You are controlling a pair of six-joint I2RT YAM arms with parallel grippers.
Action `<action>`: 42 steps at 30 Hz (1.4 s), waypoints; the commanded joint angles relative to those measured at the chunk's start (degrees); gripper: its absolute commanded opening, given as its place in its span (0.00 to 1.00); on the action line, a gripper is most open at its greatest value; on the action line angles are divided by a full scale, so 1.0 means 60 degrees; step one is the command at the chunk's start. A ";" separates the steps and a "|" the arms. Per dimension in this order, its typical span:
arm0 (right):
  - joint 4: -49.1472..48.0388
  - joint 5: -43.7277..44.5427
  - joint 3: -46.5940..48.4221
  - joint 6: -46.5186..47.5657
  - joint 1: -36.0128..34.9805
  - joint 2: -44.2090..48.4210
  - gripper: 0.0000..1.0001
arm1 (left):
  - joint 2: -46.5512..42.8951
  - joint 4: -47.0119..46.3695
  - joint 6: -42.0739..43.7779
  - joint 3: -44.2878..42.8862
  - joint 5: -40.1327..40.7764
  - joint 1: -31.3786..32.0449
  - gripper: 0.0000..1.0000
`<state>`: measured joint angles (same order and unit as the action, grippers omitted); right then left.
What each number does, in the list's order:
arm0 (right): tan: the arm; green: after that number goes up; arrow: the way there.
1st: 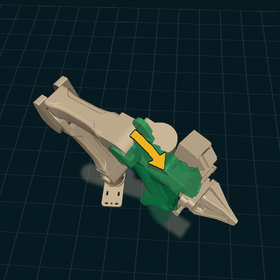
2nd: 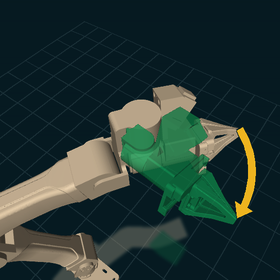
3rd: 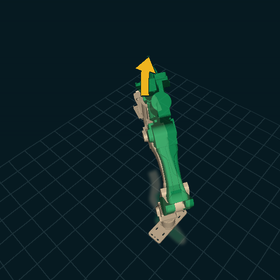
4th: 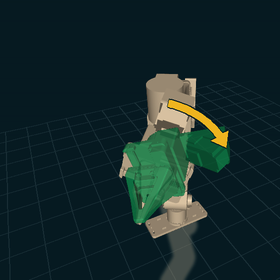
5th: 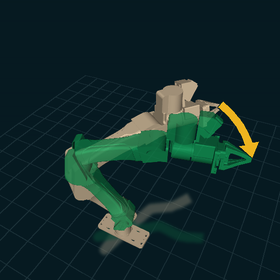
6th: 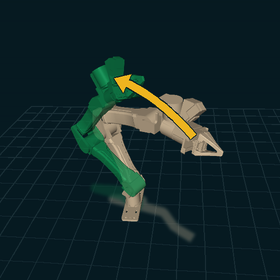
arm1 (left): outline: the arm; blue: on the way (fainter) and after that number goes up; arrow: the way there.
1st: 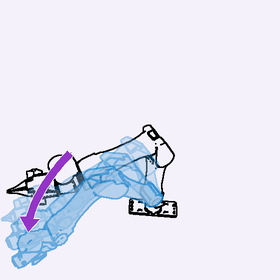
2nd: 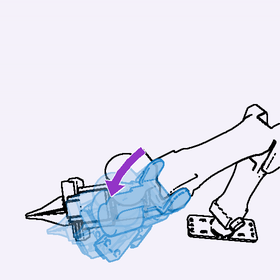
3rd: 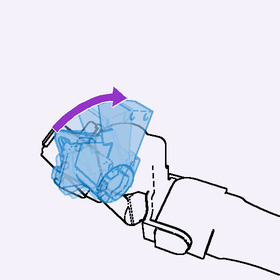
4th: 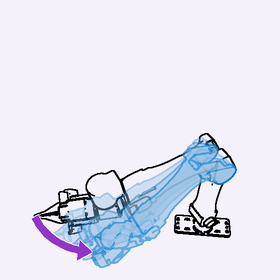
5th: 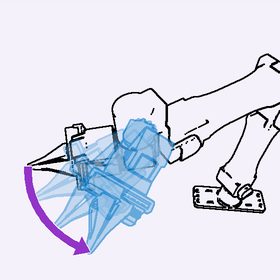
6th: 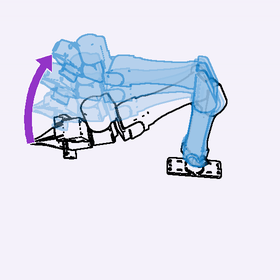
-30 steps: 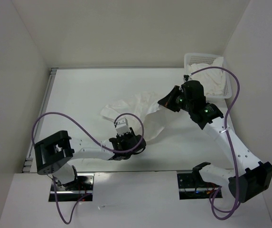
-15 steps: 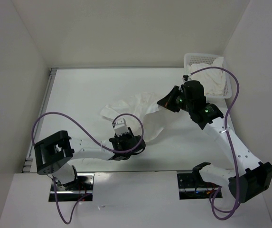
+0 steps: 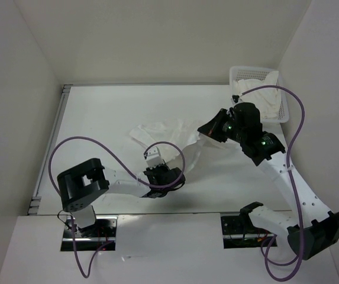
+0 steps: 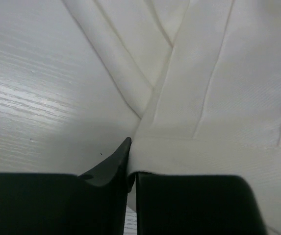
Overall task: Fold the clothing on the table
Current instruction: Fold the skirt
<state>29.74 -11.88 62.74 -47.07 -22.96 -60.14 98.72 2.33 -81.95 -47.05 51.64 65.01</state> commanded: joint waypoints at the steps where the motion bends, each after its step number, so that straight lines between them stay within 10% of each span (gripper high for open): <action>1: -0.0166 0.0032 0.0559 -0.0021 0.0091 0.0385 0.00 | -0.0512 0.0724 -0.0651 -0.0012 0.0562 -0.0025 0.07; 21: -0.0283 0.0486 -0.0759 0.0329 0.1951 0.0780 0.00 | -0.4088 0.4665 -0.2279 0.1219 0.1267 -0.0025 0.04; 42: -0.0195 0.0940 -0.2472 0.0506 0.3431 0.0267 0.00 | -0.3081 0.4519 -0.1870 0.1397 0.0535 -0.0113 0.04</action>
<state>33.43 -16.91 49.43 -46.09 -5.74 -58.06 76.88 19.79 -96.18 -40.45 52.95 65.63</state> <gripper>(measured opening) 0.007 0.037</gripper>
